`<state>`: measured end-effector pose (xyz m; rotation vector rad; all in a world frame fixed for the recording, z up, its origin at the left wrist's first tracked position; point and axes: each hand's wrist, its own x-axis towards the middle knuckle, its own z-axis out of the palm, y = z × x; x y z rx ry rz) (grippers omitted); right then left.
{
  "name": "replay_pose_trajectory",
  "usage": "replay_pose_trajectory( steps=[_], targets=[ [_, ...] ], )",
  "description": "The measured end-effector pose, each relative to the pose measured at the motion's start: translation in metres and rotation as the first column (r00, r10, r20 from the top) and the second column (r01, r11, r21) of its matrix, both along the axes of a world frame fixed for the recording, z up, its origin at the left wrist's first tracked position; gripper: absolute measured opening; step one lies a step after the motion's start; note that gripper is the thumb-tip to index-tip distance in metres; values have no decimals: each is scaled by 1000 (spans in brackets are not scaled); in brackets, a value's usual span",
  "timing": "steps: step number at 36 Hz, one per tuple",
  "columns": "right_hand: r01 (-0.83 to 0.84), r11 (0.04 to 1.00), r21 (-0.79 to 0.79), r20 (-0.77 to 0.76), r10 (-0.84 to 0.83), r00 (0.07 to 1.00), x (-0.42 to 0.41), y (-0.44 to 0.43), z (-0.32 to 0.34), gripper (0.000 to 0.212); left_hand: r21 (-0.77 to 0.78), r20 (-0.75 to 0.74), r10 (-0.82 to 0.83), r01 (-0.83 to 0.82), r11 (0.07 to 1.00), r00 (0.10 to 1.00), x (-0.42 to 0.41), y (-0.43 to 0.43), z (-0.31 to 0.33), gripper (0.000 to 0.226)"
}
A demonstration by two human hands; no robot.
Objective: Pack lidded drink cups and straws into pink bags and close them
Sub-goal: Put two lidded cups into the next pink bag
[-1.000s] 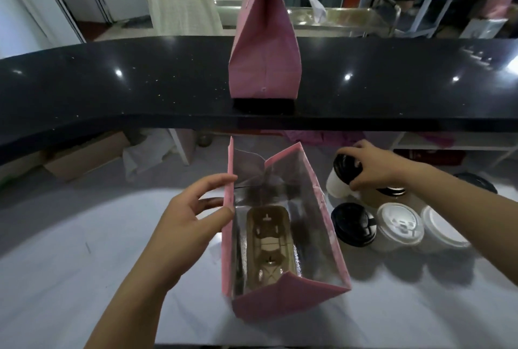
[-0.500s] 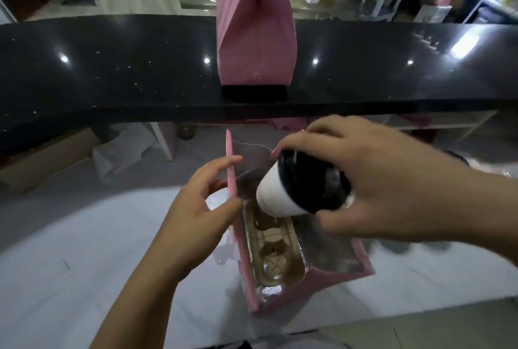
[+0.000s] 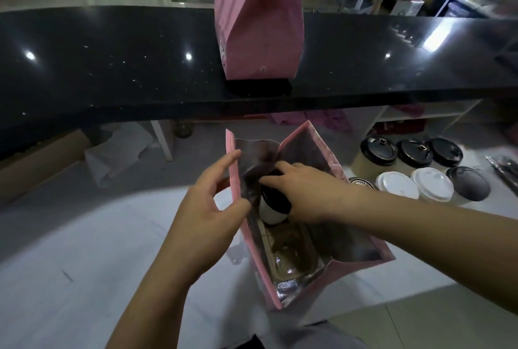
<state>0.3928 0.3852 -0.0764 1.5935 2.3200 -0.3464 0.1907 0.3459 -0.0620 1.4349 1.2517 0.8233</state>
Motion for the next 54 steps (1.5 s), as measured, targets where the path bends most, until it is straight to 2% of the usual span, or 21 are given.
replay_pose_trajectory(
  steps=[10,22,41,45,47,51,54],
  targets=[
    [-2,1000,3,59,2,998,0,4,-5,79,45,-23,-79,80,996,997,-10,8,-7,68],
    [-22,994,-105,75,30,997,4,10,-23,71,65,-17,-164,165,984,986,-12,15,-13,70],
    [-62,993,-103,30,65,997,2,-1,-23,74,65,46,-196,192,979,980,-7,15,-9,69],
    [-73,991,-109,28,76,997,2,-3,-14,80,71,46,-189,185,980,981,-6,14,-6,69],
    [-62,994,-85,-5,62,998,4,-5,-4,77,84,37,-182,178,980,983,-5,14,-8,68],
    [-38,999,-20,-95,36,995,18,-15,31,60,108,13,-169,166,980,986,-2,10,-9,63],
    [39,997,59,-231,-25,973,37,-30,62,46,135,29,-148,143,980,989,3,7,-8,59]
  ],
)
